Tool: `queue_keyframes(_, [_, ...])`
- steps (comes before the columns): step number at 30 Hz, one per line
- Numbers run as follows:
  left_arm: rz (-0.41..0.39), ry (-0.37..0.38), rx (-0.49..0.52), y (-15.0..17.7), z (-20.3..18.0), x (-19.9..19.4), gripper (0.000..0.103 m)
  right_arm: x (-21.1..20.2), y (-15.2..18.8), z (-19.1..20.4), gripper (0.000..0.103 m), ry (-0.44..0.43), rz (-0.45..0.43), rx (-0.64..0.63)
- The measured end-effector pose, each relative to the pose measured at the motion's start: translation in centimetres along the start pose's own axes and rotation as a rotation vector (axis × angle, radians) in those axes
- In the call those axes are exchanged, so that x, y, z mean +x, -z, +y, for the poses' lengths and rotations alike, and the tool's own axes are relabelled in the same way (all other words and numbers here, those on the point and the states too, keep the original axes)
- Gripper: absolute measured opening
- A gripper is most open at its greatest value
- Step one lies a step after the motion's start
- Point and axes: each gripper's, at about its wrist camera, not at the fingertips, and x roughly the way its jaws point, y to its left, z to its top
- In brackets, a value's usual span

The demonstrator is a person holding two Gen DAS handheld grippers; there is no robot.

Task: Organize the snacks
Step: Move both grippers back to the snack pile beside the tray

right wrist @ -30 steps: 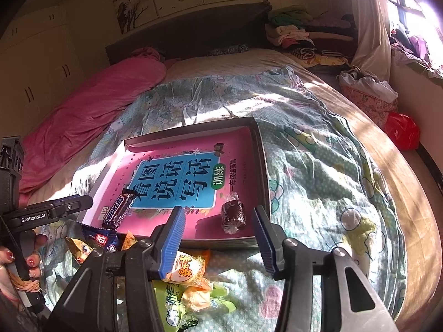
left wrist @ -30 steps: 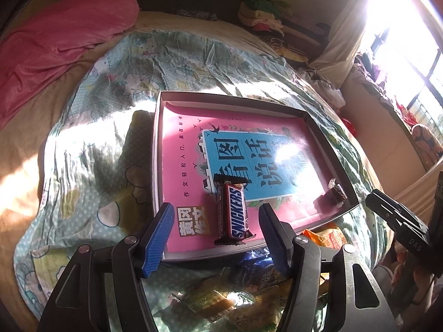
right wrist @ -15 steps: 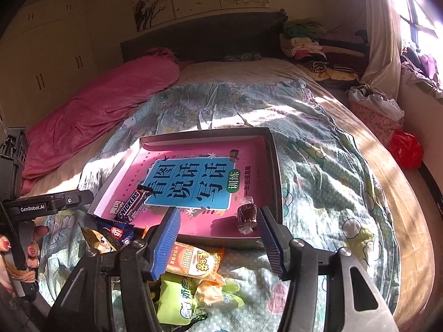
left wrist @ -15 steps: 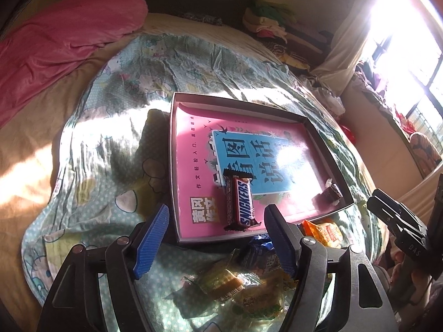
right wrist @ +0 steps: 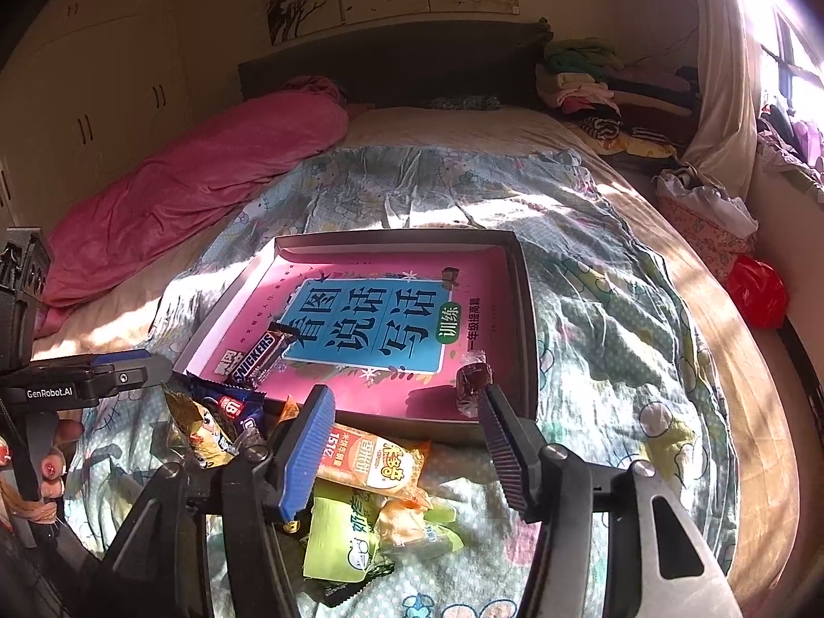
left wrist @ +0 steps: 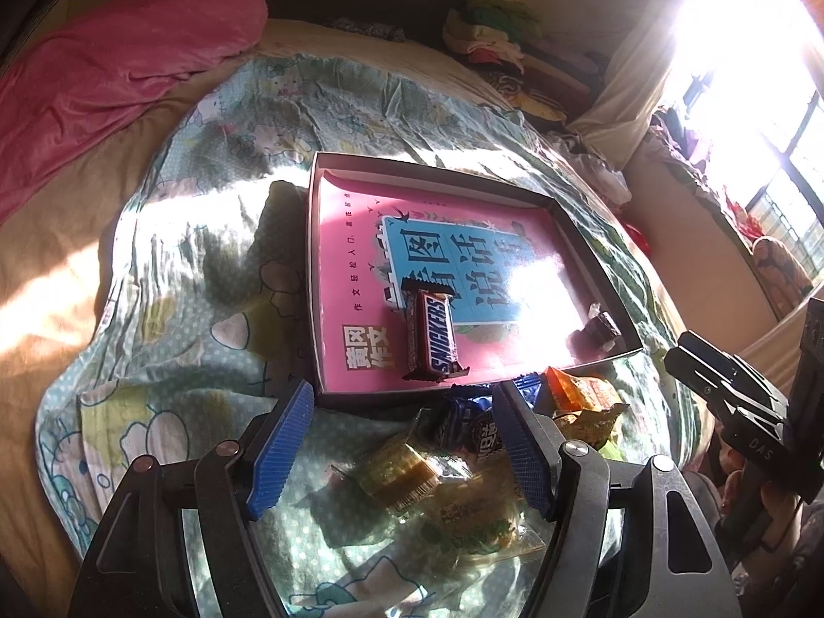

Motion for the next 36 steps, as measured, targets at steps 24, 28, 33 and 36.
queue_keyframes(24, [0.063,0.038,0.048,3.6,-2.1,-0.7,0.074,0.8,2.5,3.8,0.06,0.035,0.069,-0.169])
queue_keyframes(28, [0.08,0.035,0.068,4.3,-2.5,-0.5,0.074,1.1,2.8,4.3,0.06,0.033,0.078,-0.187])
queue_keyframes(33, [0.095,0.037,0.084,5.1,-3.0,-0.3,0.074,1.3,3.2,4.5,0.06,0.033,0.089,-0.191])
queue_keyframes(36, [0.112,0.043,0.08,5.6,-3.0,0.0,0.074,1.3,3.3,4.6,0.06,0.03,0.093,-0.193])
